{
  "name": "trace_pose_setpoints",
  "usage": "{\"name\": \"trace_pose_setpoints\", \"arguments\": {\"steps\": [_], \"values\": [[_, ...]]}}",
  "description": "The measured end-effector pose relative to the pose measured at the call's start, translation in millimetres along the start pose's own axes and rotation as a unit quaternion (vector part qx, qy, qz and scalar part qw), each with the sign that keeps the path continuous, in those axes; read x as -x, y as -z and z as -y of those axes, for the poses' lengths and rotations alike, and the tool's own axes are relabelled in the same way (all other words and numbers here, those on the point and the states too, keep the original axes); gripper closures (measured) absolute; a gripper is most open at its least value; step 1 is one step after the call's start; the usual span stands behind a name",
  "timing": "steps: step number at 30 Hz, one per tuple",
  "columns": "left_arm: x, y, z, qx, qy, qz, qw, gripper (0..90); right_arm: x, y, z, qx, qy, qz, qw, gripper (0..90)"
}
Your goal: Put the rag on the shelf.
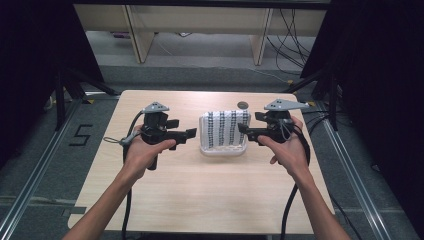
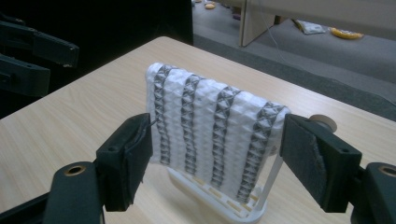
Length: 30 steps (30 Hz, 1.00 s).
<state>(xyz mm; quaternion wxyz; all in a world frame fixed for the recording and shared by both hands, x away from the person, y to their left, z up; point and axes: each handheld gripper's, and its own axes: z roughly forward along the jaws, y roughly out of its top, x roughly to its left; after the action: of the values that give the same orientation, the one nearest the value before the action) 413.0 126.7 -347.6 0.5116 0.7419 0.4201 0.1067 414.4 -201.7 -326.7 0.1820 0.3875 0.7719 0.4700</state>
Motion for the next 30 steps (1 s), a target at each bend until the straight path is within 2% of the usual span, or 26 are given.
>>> {"name": "trace_pose_setpoints", "arguments": {"steps": [2,3,5,6,8,9,10,11,12,13,15,16,18,20,22,23,27,28,29,30], "values": [[0.3,2.1,2.2,0.000,-0.002,-0.001,1.0000,23.0,0.1,-1.1,1.8,0.008,0.011,-0.005,0.9999,26.4],[0.5,3.4,3.2,-0.002,-0.004,-0.003,1.0000,23.0,-1.3,0.2,2.7,0.004,0.007,0.001,1.0000,26.2],[0.7,4.3,5.9,-0.001,-0.010,0.007,0.9999,22.9,-2.5,1.0,5.0,0.003,0.004,-0.001,1.0000,26.0],[1.3,4.8,7.3,-0.003,-0.010,0.008,0.9999,22.9,-1.5,0.2,6.6,0.008,0.014,-0.001,0.9999,25.9],[2.2,6.1,10.5,-0.003,-0.015,0.002,0.9999,22.9,-2.4,0.6,9.5,0.005,0.008,-0.001,1.0000,25.9],[3.0,6.7,12.0,-0.004,-0.013,0.001,0.9999,22.9,-1.6,0.7,10.4,0.006,0.014,-0.005,0.9999,25.8],[3.2,7.7,13.4,-0.008,-0.015,-0.001,0.9999,22.9,-1.7,0.8,12.0,0.006,0.014,-0.001,0.9999,25.5],[3.2,7.9,15.3,-0.005,-0.015,0.002,0.9999,22.9,-3.3,1.1,13.5,0.003,0.001,-0.004,1.0000,25.2],[3.5,8.0,17.0,-0.004,-0.013,0.005,0.9999,22.9,-2.1,0.1,14.7,0.008,0.009,-0.004,0.9999,25.1],[3.2,8.1,18.7,-0.002,-0.017,0.007,0.9998,22.9,-2.8,0.6,15.8,0.006,0.003,-0.007,0.9999,25.1],[3.9,8.6,21.2,-0.005,-0.019,0.003,0.9998,22.8,-1.5,0.2,17.3,0.011,0.017,-0.007,0.9998,25.0],[3.6,8.8,22.2,-0.008,-0.022,0.004,0.9997,22.8,-2.9,0.4,18.4,0.009,0.006,-0.011,0.9999,25.0],[3.3,9.1,24.4,-0.007,-0.021,0.005,0.9997,22.7,-4.5,1.1,20.1,0.009,0.000,-0.006,0.9999,24.7],[2.8,10.3,26.0,-0.007,-0.020,0.002,0.9998,22.7,-2.8,1.4,20.8,0.009,0.016,-0.008,0.9998,24.6],[2.2,11.3,27.5,-0.007,-0.022,-0.002,0.9997,22.6,-4.8,1.3,22.1,0.008,0.008,-0.008,0.9999,24.4],[1.5,11.1,28.6,-0.003,-0.022,0.001,0.9998,22.5,-8.2,1.0,23.9,0.009,-0.005,-0.010,0.9999,24.4],[0.8,12.4,31.8,-0.006,-0.023,-0.003,0.9997,22.5,-8.3,1.0,25.5,0.005,0.013,-0.009,0.9999,24.3],[0.8,12.2,32.7,-0.005,-0.023,0.000,0.9997,22.5,-10.9,1.7,26.3,0.000,-0.002,-0.011,0.9999,24.2],[0.8,12.6,33.3,-0.007,-0.024,-0.001,0.9997,22.5,-10.3,0.7,27.7,0.002,0.008,-0.016,0.9998,24.1],[0.7,13.2,34.0,-0.010,-0.027,-0.004,0.9996,22.5,-12.1,0.3,29.2,0.004,0.003,-0.011,0.9999,24.1]]}}
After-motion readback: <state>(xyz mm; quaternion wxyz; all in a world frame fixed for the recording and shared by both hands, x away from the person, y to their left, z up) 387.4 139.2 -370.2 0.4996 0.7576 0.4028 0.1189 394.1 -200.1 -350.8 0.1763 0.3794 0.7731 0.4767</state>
